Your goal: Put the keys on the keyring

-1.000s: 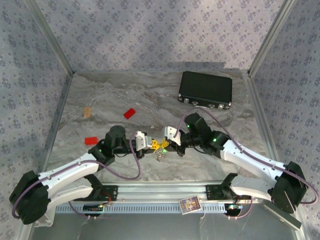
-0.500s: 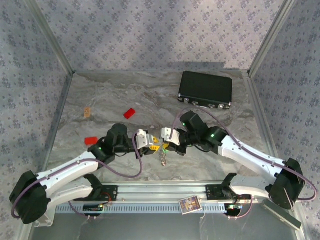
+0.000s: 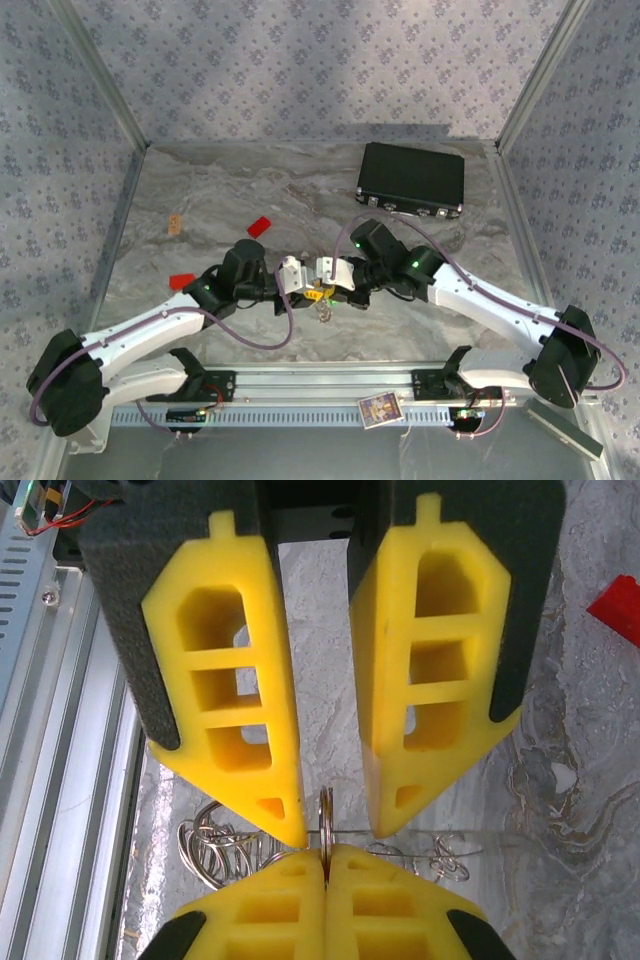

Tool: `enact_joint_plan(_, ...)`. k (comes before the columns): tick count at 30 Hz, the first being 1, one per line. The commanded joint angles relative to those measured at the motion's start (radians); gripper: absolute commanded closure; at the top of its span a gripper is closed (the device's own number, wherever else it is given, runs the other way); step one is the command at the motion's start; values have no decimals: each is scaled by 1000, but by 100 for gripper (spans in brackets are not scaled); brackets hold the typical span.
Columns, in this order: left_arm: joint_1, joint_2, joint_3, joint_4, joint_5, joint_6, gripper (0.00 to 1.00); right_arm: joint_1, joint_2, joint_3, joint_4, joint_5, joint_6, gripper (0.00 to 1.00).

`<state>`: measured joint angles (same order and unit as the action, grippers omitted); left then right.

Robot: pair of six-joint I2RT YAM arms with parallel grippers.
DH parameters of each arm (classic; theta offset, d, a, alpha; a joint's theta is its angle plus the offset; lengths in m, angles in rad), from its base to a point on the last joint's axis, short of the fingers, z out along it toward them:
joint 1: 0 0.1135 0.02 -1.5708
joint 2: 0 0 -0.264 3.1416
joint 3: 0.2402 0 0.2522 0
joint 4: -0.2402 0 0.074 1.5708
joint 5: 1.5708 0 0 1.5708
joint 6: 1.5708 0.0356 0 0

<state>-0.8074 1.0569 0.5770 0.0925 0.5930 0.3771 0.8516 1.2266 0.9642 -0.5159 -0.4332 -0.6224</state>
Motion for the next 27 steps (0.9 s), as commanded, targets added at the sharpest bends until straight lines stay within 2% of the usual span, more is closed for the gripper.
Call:
enact_joint_plan(1,-7,17,30,-27,30,37,85,17,11,50,8,-33,-13,100)
enact_joint_plan(3,-6,15,32,-28,29,41,94,18,11,49,11,-42,-9,100)
enact_joint_plan(6,-7,11,29,-37,24,44,100,10,-7,31,33,-59,6,100)
enact_joint_plan(10,-7,-1,8,-17,19,35,100,-15,-49,-13,89,-103,44,100)
enact_joint_plan(13,-7,-21,-35,58,7,5,100,-34,-70,-50,132,-130,73,100)
enact_joint_plan(14,-7,-28,-49,86,7,-10,100,-41,-77,-66,148,-135,82,98)
enact_joint_plan(16,-7,-38,-67,128,7,-36,100,-53,-88,-95,185,-147,100,81)
enact_joint_plan(18,-7,-46,-85,168,5,-59,100,-67,-92,-127,222,-165,118,73)
enact_joint_plan(22,-6,-59,-122,251,-4,-97,100,-79,-83,-170,270,-186,148,71)
enact_joint_plan(27,-6,-63,-146,305,-4,-122,100,-85,-75,-207,323,-186,170,73)
